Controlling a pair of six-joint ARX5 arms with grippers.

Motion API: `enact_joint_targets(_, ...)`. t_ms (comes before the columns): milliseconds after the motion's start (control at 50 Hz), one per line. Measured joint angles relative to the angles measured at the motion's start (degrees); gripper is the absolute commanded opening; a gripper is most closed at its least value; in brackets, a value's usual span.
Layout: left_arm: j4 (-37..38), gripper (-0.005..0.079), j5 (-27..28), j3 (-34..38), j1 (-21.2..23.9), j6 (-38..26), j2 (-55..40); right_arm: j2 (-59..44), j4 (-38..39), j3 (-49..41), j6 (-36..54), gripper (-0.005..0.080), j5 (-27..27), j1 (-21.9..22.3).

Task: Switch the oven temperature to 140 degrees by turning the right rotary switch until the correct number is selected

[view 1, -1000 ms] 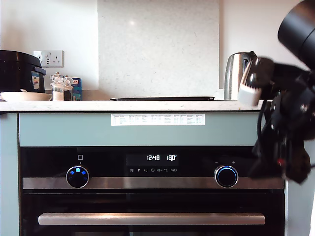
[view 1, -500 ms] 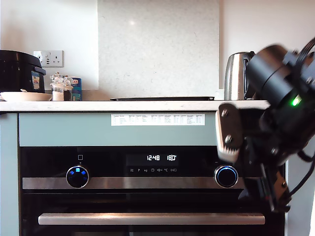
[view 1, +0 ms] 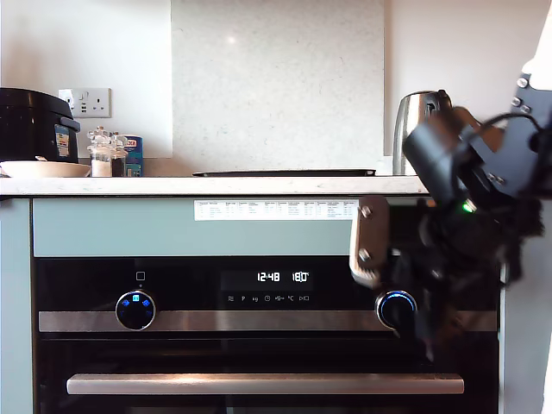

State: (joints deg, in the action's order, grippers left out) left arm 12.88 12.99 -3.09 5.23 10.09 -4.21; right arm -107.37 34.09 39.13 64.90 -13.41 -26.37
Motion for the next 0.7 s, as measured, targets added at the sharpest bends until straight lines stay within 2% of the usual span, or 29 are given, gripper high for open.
enact_joint_targets(220, -0.02, -0.0022, -1.57, 0.0, 0.0, 0.0, 0.0, 0.02, -0.7, 2.86, -0.48, 0.062, 0.0, 0.13)
enact_joint_targets(380, 0.0, -0.0022, -2.14, 0.0, 0.0, 0.0, 0.0, 0.0, -3.85, 3.08, -1.68, 0.0621, 1.09, 1.4)
enact_joint_targets(700, 0.0, -0.0022, -2.16, 0.0, 0.0, 0.0, 0.0, -2.05, -4.2, 3.08, -1.86, 0.0621, 0.9, 3.63)
